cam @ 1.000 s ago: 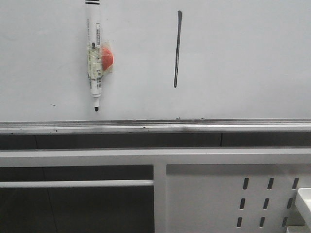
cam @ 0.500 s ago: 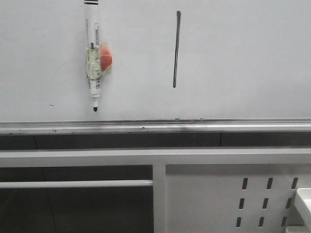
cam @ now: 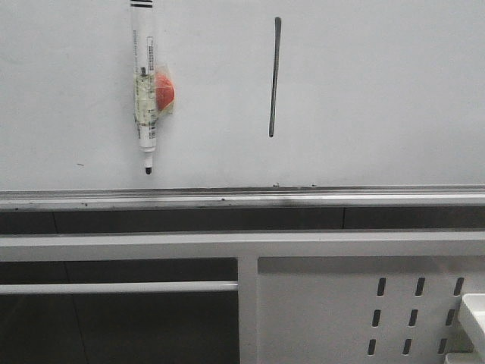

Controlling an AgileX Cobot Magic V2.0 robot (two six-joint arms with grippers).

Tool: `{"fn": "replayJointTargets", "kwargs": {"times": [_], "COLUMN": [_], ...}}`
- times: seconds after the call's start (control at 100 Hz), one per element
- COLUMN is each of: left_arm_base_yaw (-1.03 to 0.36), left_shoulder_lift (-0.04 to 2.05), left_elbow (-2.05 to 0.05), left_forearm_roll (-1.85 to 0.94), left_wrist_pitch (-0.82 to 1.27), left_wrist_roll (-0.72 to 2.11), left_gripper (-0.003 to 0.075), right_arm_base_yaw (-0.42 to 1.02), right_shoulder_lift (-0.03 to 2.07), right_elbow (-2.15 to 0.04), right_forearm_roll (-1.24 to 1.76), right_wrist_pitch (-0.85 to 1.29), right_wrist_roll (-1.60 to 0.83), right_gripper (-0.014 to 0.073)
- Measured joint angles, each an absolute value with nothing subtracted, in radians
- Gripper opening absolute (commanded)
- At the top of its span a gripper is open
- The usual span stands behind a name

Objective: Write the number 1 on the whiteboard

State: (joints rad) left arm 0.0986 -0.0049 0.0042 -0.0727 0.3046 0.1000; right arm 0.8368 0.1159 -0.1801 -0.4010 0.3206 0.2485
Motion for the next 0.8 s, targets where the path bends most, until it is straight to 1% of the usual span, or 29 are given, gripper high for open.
{"fn": "replayJointTargets", "kwargs": {"times": [0.26, 0.52, 0.8], "left_arm_base_yaw": [0.097, 0.018, 0.016], "left_shoulder_lift": [-0.005, -0.005, -0.005], "left_elbow": [0.004, 0.004, 0.004], "left_forearm_roll": [-0.046, -0.016, 0.0], "left_wrist_pitch": [0.333, 0.336, 0.336], "left_wrist_roll": [0.047, -0.005, -0.005], "left_gripper": [-0.002, -0.002, -0.002], "right_arm_base_yaw": [0.837, 0.837, 0.837], "right_shoulder_lift": [0.116, 0.116, 0.116], "right_elbow": [-0.18, -0.18, -0.18], "right_forearm_roll": [-0.401, -0.401, -0.401], "right_wrist_pitch": [0.321, 0.321, 0.321], "right_wrist_roll": [0.248, 0.248, 0.248], "right_gripper": [-0.0069, -0.0069, -0.0069]}}
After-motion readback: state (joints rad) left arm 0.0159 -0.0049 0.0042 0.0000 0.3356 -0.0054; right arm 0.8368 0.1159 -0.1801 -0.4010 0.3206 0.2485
